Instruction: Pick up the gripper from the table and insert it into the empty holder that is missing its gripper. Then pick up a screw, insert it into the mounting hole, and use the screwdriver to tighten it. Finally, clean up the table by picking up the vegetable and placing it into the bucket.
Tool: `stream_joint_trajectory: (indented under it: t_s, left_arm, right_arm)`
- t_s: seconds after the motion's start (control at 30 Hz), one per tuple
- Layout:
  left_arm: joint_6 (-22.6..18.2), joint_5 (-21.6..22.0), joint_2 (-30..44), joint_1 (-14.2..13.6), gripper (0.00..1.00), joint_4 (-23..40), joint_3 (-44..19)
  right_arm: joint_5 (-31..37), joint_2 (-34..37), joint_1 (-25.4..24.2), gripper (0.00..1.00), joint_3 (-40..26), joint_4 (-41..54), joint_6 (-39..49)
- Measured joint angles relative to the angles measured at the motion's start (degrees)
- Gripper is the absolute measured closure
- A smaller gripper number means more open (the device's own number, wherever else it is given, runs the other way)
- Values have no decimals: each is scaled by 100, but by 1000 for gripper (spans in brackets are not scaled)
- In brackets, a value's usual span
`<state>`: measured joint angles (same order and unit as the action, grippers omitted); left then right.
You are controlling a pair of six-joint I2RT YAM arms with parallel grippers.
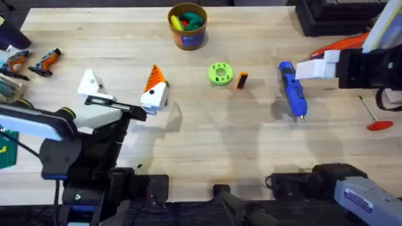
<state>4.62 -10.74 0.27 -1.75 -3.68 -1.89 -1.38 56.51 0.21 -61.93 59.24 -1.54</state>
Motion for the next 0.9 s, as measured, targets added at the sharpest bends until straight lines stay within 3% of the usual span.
stream_joint_trajectory:
  t_s: [0.1, 0.27, 0.5, 0.7, 0.9]
  left_arm:
    - [230, -130, 2, 86, 15, 44, 91]
    - [406, -783, 2, 159, 15, 589, 105]
    - [489, -2234, 2, 159, 15, 755, 114]
    - [496, -3728, 2, 159, 16, 873, 107]
    - [415, -4646, 2, 159, 15, 974, 105]
  right_arm:
    - [2, -2, 0, 10, 0, 0, 1]
    - [2, 0, 0, 10, 0, 0, 0]
    - [2, -1, 0, 10, 0, 1, 2]
    - [2, -2, 0, 10, 0, 0, 0]
    - [2, -2, 0, 10, 0, 0, 0]
